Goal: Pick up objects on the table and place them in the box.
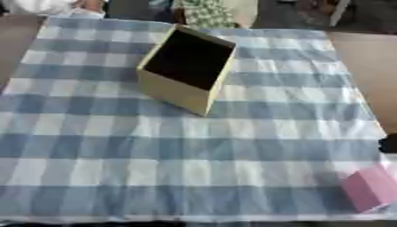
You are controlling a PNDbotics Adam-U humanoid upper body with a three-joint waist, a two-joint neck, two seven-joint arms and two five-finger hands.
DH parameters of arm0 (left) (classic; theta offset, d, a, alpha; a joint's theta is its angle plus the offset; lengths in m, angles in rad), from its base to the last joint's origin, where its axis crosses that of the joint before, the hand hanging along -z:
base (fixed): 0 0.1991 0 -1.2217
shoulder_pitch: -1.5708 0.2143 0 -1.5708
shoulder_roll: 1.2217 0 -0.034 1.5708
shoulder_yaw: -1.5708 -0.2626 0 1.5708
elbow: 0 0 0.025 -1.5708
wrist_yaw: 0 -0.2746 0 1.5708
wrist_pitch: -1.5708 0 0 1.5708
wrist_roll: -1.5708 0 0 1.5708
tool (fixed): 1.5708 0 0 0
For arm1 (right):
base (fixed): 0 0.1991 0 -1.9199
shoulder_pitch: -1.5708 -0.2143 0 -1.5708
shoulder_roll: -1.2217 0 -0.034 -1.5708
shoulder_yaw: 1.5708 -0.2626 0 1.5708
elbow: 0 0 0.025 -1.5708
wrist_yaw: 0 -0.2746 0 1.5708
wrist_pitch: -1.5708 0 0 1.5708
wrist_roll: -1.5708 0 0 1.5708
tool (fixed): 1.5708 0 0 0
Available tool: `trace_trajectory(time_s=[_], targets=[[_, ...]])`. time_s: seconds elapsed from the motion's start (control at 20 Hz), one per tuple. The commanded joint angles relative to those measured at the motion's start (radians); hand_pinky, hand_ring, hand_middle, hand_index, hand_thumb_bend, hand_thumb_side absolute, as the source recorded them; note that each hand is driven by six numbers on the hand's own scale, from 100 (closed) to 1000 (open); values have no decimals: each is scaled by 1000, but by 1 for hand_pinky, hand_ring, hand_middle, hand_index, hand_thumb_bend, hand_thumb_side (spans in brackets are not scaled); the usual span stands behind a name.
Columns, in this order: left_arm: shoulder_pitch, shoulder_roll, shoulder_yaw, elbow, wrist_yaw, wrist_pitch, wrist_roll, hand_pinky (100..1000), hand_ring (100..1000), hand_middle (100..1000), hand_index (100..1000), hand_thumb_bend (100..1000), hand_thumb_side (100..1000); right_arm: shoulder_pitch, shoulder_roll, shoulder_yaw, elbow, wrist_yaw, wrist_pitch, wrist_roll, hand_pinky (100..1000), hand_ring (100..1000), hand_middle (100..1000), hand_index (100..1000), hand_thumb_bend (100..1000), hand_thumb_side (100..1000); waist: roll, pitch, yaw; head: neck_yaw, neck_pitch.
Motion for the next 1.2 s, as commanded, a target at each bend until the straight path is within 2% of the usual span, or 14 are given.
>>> trace_trajectory(time_s=[0.05,0.75,0.9,1.05,1.2], targets=[[-7,26,2,-16,-4,2,0,482,632,583,697,249,864,-1,-36,-17,-15,4,6,9,956,955,909,960,384,716,1,-13,-1,-34,6],[-7,26,2,-16,-3,6,-1,482,633,583,697,245,862,3,-56,-1,-15,-4,34,42,964,952,902,976,262,606,6,-13,-5,-33,-1],[-8,26,2,-16,-3,6,-2,482,633,583,697,242,862,4,-61,4,-15,-1,47,54,964,951,906,982,200,460,5,-13,-5,-29,-1],[-8,25,2,-16,-3,6,-2,482,634,583,697,240,861,2,-74,5,-15,13,56,47,960,948,906,985,178,517,5,-14,-7,-26,-2],[-8,26,1,-16,-3,7,-3,481,633,582,697,238,861,2,-86,12,-15,43,66,32,959,948,915,992,202,525,6,-14,-8,-25,-3]])
